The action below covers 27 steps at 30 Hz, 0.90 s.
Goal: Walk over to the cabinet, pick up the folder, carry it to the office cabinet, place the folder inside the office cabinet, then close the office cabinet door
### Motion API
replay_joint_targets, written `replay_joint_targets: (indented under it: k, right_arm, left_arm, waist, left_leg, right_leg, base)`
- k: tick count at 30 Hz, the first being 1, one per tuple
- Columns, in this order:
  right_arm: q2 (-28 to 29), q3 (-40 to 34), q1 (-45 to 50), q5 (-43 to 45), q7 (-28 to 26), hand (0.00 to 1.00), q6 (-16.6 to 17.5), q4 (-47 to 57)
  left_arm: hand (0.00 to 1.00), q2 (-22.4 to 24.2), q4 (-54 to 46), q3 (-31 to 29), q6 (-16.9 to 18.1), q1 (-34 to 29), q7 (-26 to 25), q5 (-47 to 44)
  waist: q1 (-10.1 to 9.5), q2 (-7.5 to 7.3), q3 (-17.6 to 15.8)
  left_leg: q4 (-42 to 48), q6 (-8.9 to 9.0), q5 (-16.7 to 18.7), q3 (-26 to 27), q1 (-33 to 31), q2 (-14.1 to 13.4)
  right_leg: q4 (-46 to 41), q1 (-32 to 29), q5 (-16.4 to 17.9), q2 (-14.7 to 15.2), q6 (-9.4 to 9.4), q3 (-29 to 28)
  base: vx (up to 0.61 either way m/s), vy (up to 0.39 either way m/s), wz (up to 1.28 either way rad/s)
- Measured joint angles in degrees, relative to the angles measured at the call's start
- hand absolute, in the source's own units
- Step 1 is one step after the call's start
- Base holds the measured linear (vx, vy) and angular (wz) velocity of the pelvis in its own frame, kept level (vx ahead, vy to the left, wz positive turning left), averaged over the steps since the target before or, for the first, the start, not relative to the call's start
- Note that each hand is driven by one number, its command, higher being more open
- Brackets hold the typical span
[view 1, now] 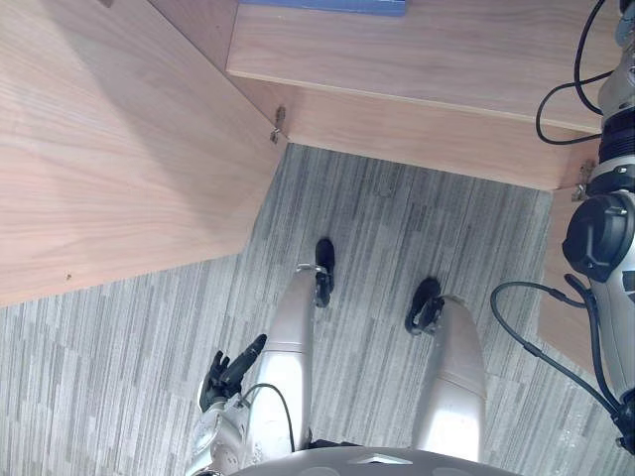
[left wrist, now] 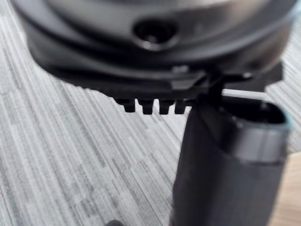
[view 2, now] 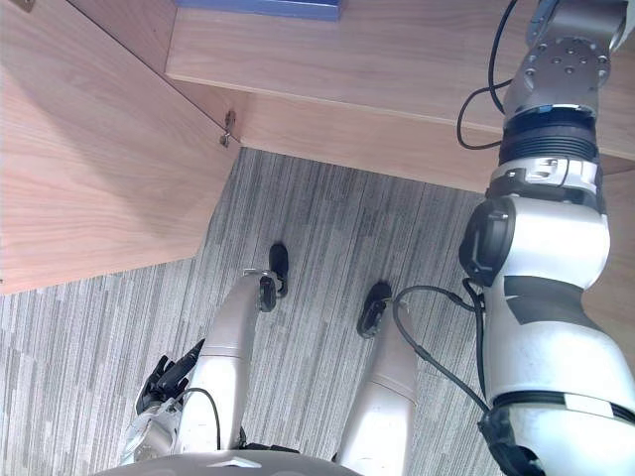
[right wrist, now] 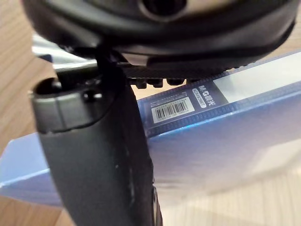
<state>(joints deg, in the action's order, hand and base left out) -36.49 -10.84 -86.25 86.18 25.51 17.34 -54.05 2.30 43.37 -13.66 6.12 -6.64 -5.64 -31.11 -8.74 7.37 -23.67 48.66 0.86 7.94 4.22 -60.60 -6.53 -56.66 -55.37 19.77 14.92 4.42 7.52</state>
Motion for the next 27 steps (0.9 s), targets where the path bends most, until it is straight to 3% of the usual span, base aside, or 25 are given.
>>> replay_joint_targets:
  k: [5, 9, 13, 16, 20, 25, 27]
  right_arm:
    - [0.49, -0.44, 0.64, -0.03, 0.26, 1.00, -0.74, -0.84]
    - [0.55, 2.33, 0.64, -0.80, 0.29, 1.00, -6.51, -4.50]
    - [0.75, 9.37, 0.41, -9.64, -0.44, 1.00, -15.32, -6.49]
    - [1.20, 10.95, 0.22, -11.64, -1.42, 1.00, -17.85, -6.56]
    - [1.31, 11.08, -0.47, -12.77, -2.45, 1.00, -18.53, -6.80]
    - [1.30, 11.11, -1.66, -23.84, -5.49, 1.00, -22.70, -8.59]
    - [1.30, 11.27, -1.65, -34.90, -8.83, 1.00, -26.74, -9.68]
  left_arm:
    - [1.00, -0.03, 1.53, -1.25, -0.19, 1.81, -0.23, -0.01]
    - [1.00, -0.17, 1.41, -1.99, -0.33, 2.47, -0.19, -0.01]
    - [1.00, -0.37, 1.41, -2.78, -1.20, 4.76, 0.21, 0.02]
    - [1.00, -0.38, 1.23, -3.03, -1.33, 5.02, 0.68, 0.02]
    - [1.00, -0.04, 1.24, -3.85, -1.47, 5.03, 0.89, 0.04]
    - [1.00, 0.14, 1.21, -4.66, -1.79, 5.28, 1.31, 0.05]
    - [1.00, -0.02, 1.54, -5.43, -2.66, 6.47, 2.15, 0.11]
  waist:
    - [0.94, -0.22, -0.14]
    - [1.32, -0.62, -0.38]
    - [2.06, -0.69, -0.40]
    - [2.34, -0.69, -0.40]
    - [2.50, -0.69, -0.40]
    - [2.66, -0.74, -0.37]
    - [2.70, -0.78, -0.36]
  left_leg:
    - [-0.76, -0.05, -0.19, 0.19, 0.34, -0.11]
    - [-2.00, -0.16, -0.24, 0.96, 1.74, -1.03]
    - [-2.98, -0.31, -0.34, 1.65, 2.97, -1.14]
    - [-3.01, -0.32, -0.34, 1.66, 2.95, -1.17]
    - [-3.02, -0.34, -0.35, 1.83, 2.93, -1.17]
    - [-2.91, -0.39, -0.38, 1.90, 2.93, -1.31]
    - [-2.91, -0.49, -0.44, 1.91, 2.94, -1.47]
  right_leg:
    - [0.97, 0.31, -0.54, -0.16, -0.17, 0.04]
    - [3.47, 1.66, -1.88, -1.12, -0.31, -0.20]
    - [4.37, 2.45, -2.30, -1.24, -0.42, -0.54]
    - [4.48, 2.45, -2.36, -1.31, -0.45, -0.54]
    - [4.82, 2.46, -2.64, -1.37, -0.35, -0.71]
    - [5.16, 2.50, -3.01, -1.99, -0.23, -0.97]
    - [5.31, 2.54, -3.25, -2.10, -0.27, -0.96]
  base:
    - [-0.01, -0.024, -0.02]
    - [0.00, -0.012, -0.16]
    - [-0.01, -0.039, -0.05]
    - [-0.01, -0.046, -0.01]
    - [-0.02, -0.041, -0.02]
    - [-0.03, -0.049, -0.04]
    - [-0.04, -0.051, -0.04]
